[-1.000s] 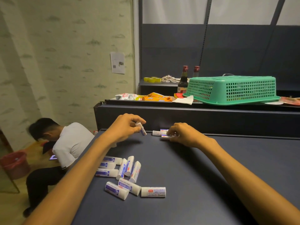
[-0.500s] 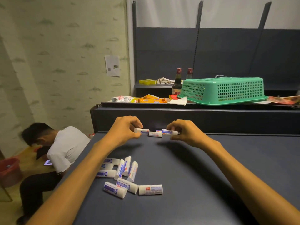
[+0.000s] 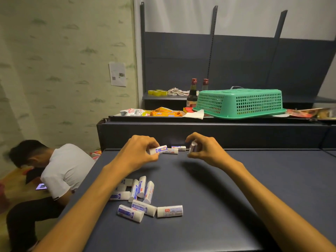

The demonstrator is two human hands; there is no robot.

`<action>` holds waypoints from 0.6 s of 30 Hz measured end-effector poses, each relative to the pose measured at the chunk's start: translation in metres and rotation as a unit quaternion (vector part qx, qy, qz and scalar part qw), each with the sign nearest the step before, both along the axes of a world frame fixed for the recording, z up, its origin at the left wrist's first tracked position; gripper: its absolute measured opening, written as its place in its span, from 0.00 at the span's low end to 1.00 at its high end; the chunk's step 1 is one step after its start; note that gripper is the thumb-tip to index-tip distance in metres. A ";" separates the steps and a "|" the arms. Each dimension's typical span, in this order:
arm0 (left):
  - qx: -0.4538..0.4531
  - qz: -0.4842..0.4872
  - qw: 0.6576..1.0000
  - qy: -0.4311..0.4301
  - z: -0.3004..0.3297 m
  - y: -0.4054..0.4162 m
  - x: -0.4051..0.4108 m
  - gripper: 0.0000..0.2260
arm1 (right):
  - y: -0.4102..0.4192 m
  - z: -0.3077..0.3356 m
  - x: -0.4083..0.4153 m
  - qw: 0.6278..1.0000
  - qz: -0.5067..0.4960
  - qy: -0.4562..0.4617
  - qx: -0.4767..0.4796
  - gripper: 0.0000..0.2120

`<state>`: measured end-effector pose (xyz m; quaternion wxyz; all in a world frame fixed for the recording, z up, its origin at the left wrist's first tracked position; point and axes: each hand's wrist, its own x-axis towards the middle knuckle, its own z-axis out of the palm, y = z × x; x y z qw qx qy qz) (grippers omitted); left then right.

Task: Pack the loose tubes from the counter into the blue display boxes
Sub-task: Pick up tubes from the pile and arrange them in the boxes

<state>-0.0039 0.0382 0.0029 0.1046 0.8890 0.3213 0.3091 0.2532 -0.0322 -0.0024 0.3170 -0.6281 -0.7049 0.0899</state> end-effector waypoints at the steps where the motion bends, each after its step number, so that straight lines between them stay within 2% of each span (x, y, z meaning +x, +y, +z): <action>1: -0.001 -0.004 1.000 -0.002 0.000 0.000 0.000 0.13 | -0.001 0.000 -0.001 1.000 0.000 0.006 0.000 0.16; 4: 0.000 -0.015 1.000 -0.005 0.000 -0.002 0.002 0.13 | -0.007 -0.001 -0.002 0.999 -0.005 0.054 -0.008 0.10; 10: 0.015 -0.025 0.999 -0.018 0.002 -0.015 0.014 0.13 | -0.030 -0.001 0.011 0.998 -0.024 0.064 -0.015 0.12; 18: 0.035 -0.054 0.998 -0.020 0.003 -0.061 0.076 0.13 | -0.110 -0.002 0.062 0.998 -0.052 0.005 0.045 0.12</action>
